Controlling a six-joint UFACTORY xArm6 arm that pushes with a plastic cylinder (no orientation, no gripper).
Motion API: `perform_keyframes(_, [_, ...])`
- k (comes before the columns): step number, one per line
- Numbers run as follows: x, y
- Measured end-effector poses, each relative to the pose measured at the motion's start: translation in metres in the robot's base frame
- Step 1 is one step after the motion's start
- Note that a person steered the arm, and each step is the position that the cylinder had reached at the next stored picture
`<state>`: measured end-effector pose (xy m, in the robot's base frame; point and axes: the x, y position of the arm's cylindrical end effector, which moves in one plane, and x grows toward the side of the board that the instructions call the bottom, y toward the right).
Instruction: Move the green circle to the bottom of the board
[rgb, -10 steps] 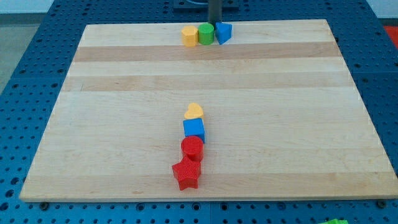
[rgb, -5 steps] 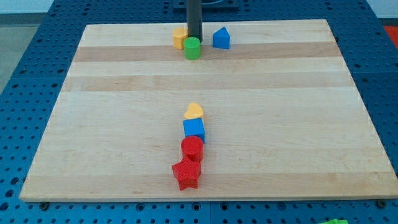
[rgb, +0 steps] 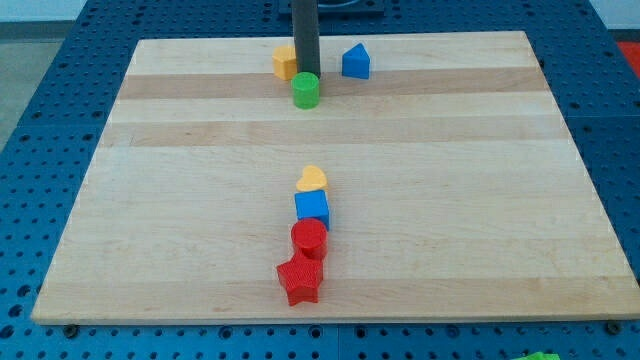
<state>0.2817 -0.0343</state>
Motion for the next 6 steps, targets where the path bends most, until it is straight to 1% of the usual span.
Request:
perform_keyframes(4, [0.024, 0.014])
perform_keyframes(6, [0.05, 0.014])
